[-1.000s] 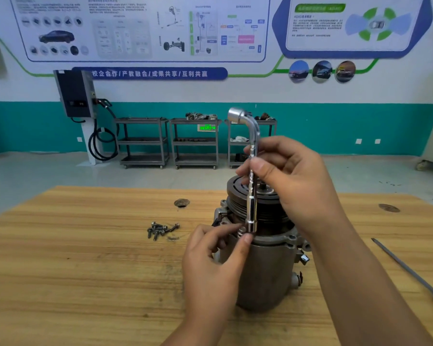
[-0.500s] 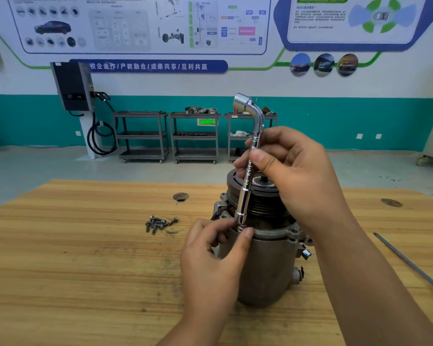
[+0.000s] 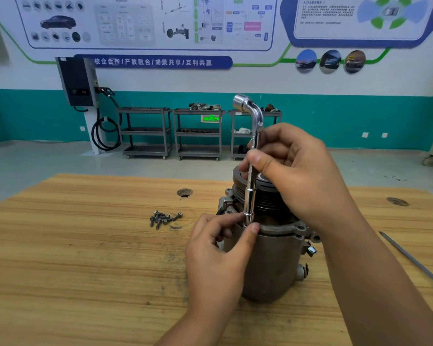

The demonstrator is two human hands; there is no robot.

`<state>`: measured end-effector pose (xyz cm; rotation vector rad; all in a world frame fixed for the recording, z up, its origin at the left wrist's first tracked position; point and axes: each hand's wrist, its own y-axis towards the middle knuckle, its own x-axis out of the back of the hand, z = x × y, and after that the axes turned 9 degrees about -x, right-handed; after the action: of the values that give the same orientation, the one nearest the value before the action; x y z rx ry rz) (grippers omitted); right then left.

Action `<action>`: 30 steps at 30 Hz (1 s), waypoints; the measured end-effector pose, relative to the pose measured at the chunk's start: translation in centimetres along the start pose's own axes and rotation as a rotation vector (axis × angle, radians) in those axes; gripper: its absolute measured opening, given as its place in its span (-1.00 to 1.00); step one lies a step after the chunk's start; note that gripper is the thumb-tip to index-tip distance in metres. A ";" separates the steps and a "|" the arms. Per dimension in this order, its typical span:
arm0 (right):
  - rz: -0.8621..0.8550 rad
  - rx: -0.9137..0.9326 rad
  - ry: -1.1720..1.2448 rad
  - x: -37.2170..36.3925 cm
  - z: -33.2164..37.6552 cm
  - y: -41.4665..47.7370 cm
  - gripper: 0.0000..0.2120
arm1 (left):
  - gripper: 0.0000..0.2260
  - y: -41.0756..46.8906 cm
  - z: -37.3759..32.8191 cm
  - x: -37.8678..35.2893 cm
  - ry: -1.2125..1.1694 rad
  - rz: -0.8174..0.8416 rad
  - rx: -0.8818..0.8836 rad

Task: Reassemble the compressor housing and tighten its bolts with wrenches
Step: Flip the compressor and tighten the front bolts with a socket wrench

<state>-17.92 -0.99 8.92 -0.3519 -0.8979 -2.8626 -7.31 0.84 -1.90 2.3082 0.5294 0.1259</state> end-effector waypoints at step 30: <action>-0.009 0.012 -0.110 0.9 0.2 -0.2 -0.85 | -0.78 2.0 -2.7 -1.4 0.016 0.004 -0.177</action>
<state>-18.82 -0.73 9.16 -0.5106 -0.9366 -2.8684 -8.56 0.77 1.49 2.1373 0.5014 0.1863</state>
